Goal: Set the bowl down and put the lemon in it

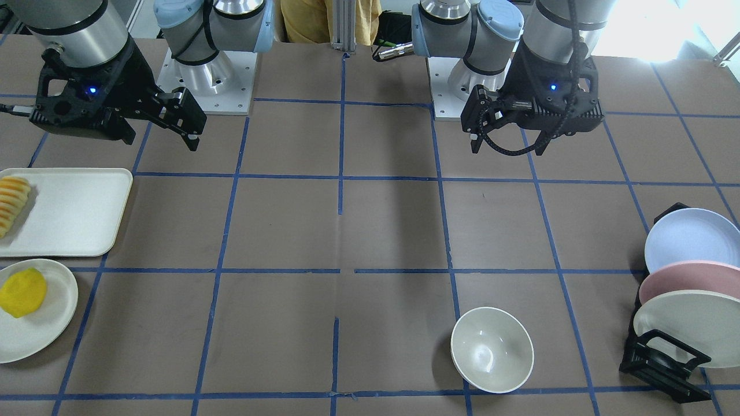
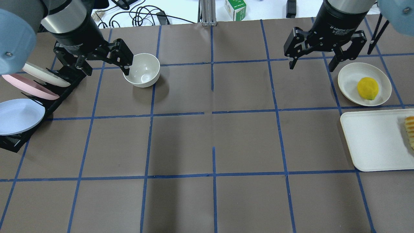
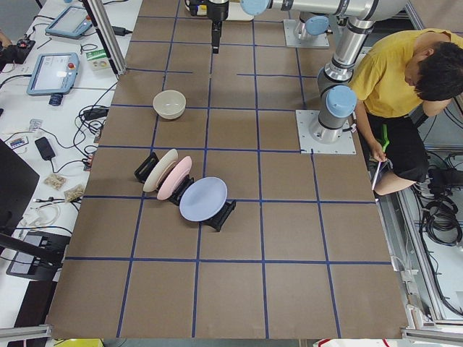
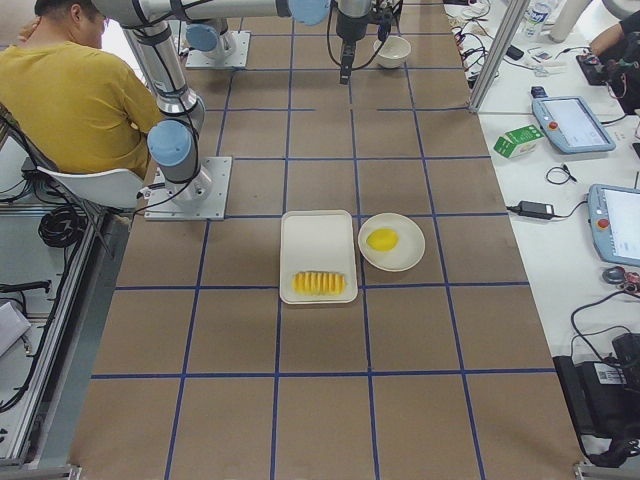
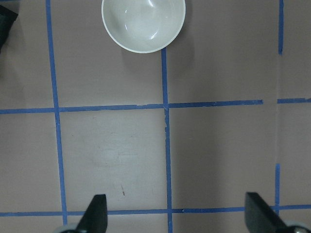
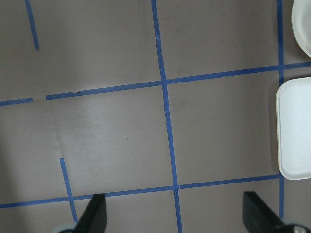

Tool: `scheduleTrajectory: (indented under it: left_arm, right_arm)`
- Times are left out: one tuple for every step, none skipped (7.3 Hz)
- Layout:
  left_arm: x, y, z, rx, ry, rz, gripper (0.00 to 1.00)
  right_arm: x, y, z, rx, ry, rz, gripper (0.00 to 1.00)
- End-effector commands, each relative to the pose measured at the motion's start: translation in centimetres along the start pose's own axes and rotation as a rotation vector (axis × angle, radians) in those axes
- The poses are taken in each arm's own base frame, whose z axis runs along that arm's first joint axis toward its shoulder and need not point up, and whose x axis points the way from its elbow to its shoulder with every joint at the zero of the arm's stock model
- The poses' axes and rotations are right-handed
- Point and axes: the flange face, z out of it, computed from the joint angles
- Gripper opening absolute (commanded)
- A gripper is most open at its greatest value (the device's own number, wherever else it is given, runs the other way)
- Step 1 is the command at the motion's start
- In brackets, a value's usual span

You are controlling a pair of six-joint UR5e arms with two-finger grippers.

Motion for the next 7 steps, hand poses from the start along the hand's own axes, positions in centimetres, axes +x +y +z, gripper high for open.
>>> scheduleTrajectory:
  left_arm:
    - [-0.2, 0.1, -0.1, -0.005, 0.001, 0.009, 1.0]
    - [-0.1, 0.2, 0.2, -0.01, 0.006, 0.01, 1.0]
    - [0.0, 0.5, 0.8, -0.023, 0.011, 0.014, 1.0]
    - [-0.8, -0.2, 3.1, -0.057, 0.004, 0.035, 1.0]
    - [-2.0, -3.6, 6.8, -0.074, 0.014, 0.014, 1.0]
    - [-2.2, -7.1, 11.5, -0.079, 0.028, 0.021, 1.0]
    - [-3.5, -10.8, 15.9, -0.058, 0.027, 0.025, 1.0]
  right_arm:
    - [0.0, 0.0, 0.0, -0.002, -0.001, 0.0, 1.0]
    - [0.2, -0.1, 0.0, -0.001, -0.001, 0.006, 1.0]
    - [0.5, -0.3, -0.1, 0.011, -0.001, 0.004, 1.0]
    - [0.5, -0.5, -0.1, 0.016, -0.001, 0.004, 1.0]
    - [0.7, -0.7, -0.1, 0.021, -0.011, 0.02, 1.0]
    - [2.2, -2.0, -0.5, 0.075, -0.013, 0.034, 1.0]
    - [5.2, -3.3, -0.5, 0.095, -0.023, 0.017, 1.0]
